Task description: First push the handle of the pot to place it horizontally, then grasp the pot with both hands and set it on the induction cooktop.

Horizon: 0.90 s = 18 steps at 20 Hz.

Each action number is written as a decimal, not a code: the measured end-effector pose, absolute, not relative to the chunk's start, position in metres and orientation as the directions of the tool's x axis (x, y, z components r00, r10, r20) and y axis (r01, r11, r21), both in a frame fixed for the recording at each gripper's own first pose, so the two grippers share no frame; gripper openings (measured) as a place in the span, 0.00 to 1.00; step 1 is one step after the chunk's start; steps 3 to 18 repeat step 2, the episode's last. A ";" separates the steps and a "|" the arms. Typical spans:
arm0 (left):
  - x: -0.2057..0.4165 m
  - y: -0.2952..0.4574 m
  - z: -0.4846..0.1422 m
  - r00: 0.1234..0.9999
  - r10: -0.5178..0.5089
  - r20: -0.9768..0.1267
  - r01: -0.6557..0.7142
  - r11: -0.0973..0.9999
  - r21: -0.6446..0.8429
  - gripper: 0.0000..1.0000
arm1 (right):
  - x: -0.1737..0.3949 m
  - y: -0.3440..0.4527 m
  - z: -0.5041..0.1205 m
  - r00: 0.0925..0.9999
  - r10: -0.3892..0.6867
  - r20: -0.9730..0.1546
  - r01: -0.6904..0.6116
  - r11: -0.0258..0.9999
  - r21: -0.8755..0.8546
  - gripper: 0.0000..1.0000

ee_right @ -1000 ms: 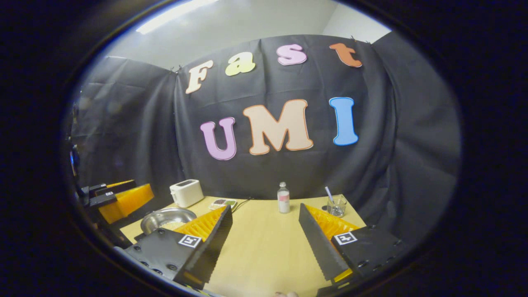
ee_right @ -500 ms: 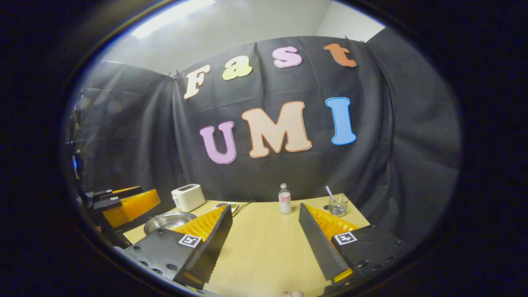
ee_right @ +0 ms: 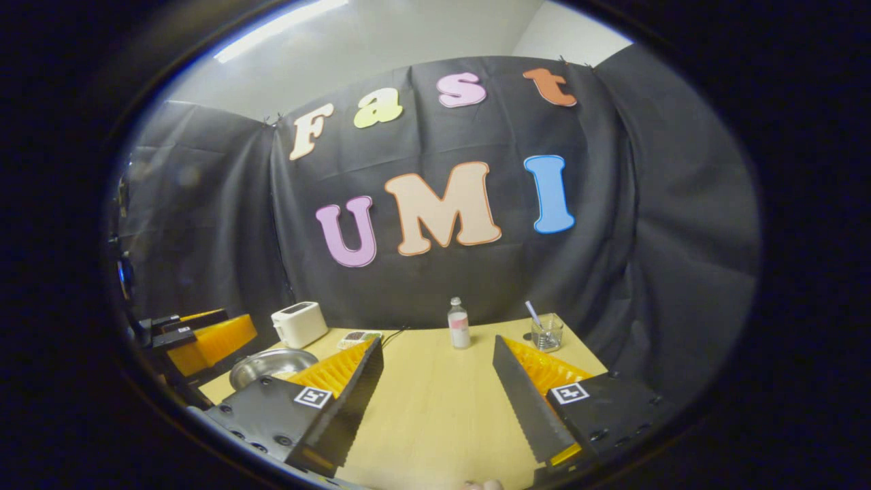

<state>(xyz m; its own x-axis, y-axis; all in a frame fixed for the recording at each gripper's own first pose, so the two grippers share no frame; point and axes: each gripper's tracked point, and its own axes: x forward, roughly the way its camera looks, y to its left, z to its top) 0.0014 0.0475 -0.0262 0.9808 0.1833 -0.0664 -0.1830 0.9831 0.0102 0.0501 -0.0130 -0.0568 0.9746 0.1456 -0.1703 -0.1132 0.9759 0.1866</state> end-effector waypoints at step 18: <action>0.002 0.047 -0.030 0.980 0.184 -0.077 -0.184 0.983 0.005 1.00 | 0.051 -0.014 -0.058 0.974 0.144 -0.175 -0.112 0.977 0.181 0.94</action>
